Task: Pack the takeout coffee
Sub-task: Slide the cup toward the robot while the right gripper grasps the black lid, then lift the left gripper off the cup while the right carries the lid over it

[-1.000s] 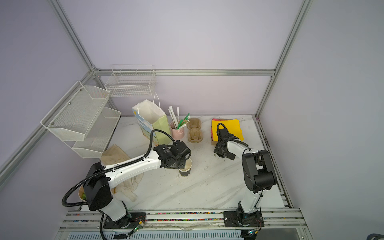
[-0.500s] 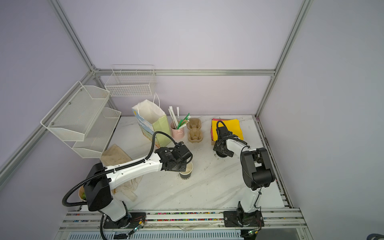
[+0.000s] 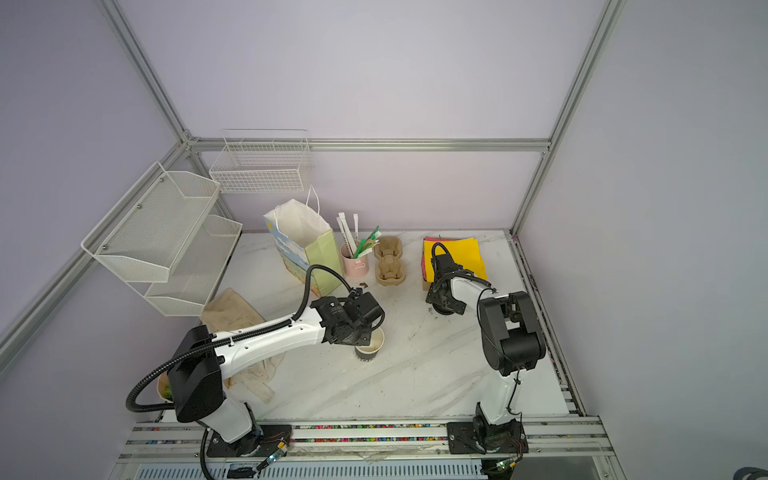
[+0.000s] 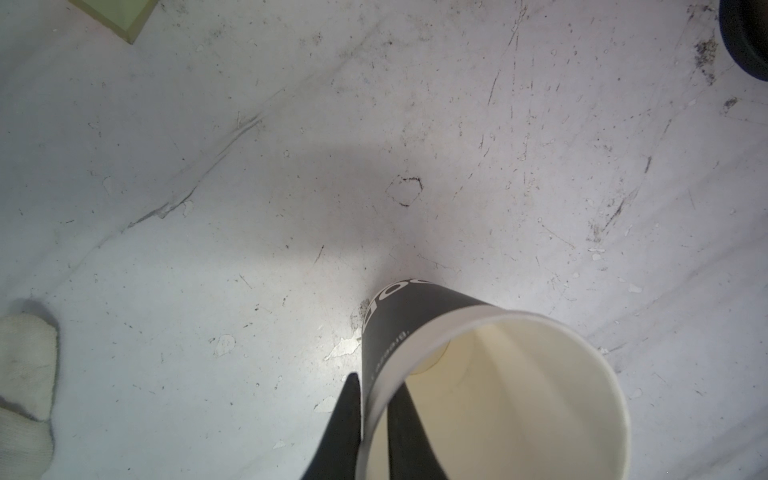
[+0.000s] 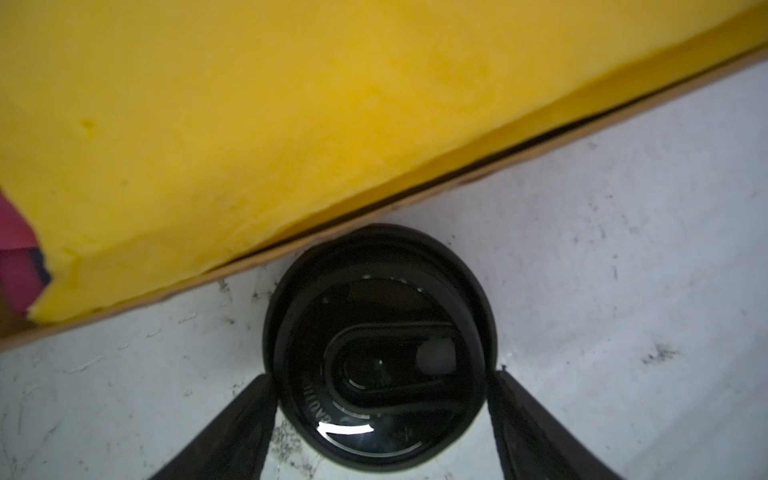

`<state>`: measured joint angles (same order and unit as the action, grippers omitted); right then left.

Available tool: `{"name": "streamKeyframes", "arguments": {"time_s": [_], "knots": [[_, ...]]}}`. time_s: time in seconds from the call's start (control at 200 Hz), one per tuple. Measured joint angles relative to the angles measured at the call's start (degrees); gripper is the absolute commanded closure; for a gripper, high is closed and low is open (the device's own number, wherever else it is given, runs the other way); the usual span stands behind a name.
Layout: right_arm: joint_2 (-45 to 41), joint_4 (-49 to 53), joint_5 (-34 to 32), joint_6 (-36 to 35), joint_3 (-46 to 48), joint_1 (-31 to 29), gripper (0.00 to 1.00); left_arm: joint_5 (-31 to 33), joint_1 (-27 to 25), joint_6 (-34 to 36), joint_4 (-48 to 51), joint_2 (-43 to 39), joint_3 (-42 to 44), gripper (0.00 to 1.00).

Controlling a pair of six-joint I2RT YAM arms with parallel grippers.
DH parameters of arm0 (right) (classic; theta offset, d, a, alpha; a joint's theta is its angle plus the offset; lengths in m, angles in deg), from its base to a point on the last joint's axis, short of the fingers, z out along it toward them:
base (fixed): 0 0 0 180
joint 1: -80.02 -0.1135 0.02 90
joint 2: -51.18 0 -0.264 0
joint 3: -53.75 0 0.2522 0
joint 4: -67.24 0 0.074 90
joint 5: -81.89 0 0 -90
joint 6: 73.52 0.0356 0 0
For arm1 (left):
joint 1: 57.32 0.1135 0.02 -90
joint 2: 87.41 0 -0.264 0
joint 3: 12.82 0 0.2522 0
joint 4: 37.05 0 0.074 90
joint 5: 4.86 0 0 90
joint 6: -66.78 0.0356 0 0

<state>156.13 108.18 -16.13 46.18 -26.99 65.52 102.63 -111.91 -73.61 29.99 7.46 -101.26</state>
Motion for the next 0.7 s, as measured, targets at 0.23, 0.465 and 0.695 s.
{"name": "streamKeyframes", "arguments": {"time_s": [0.23, 0.465, 0.695], "knots": [[1.0, -0.9, 0.1, -0.4, -0.4, 0.0, 0.17, 1.0, 0.0, 0.0, 0.0, -1.0, 1.4, 0.75], [1.1, -1.5, 0.1, -0.9, -0.4, 0.0, 0.23, 2.4, 0.0, 0.5, -0.1, -3.0, 1.4, 0.53], [0.7, -2.1, 0.1, -1.0, 0.2, 0.0, 0.24, 5.1, 0.0, 1.8, 0.0, -4.7, 1.4, 0.27]]}}
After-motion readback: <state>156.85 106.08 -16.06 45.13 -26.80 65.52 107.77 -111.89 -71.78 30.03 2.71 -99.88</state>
